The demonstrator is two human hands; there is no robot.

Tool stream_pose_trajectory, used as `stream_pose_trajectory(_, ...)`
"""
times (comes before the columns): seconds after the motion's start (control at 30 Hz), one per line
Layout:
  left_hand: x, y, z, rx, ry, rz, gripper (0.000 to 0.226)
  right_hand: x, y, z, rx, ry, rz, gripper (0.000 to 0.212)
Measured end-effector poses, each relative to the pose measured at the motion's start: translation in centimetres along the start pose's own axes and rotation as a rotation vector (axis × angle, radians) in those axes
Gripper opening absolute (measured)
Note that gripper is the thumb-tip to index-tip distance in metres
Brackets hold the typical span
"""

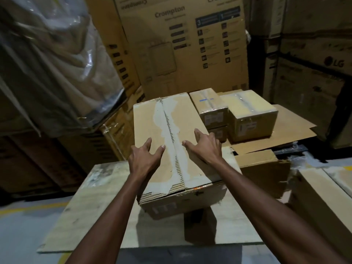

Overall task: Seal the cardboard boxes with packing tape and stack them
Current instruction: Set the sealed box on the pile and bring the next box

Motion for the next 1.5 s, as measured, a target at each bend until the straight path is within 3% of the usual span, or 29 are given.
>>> stream_pose_trajectory(0.37, -0.1, 13.2, -16.6, -0.039, 0.049, -0.094, 0.083, 17.8, 3.9, -11.1, 0.084, -0.041, -0.105, 0.07)
stream_pose_trajectory(0.7, 4.5, 21.7, -26.3, 0.007, 0.085, -0.268, 0.082, 30.1, 5.5, -14.1, 0.237, -0.133, -0.181, 0.068)
stream_pose_trajectory(1.1, 7.2, 23.4, -27.1, 0.12, 0.232, -0.329, 0.083, 33.1, 6.1, -13.5, 0.216, -0.387, -0.264, 0.076)
stream_pose_trajectory(1.37, 7.1, 23.0, -26.9, 0.168, 0.251, -0.331, 0.083, 31.4, 4.4, -13.4, 0.144, -0.331, -0.347, 0.076)
stream_pose_trajectory(1.5, 6.8, 21.6, -25.6, 0.246, 0.2, -0.195, 0.072, 29.3, 2.1, -12.3, 0.135, -0.174, -0.292, 0.065)
Point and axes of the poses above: each hand's wrist, its own y-axis towards the middle knuckle, its own x-axis out of the palm, z = x × y, the point moved 2 cm from there along y, towards the middle knuckle, and after that the axes turned 15 degrees about -x, right-handed, at the moved point
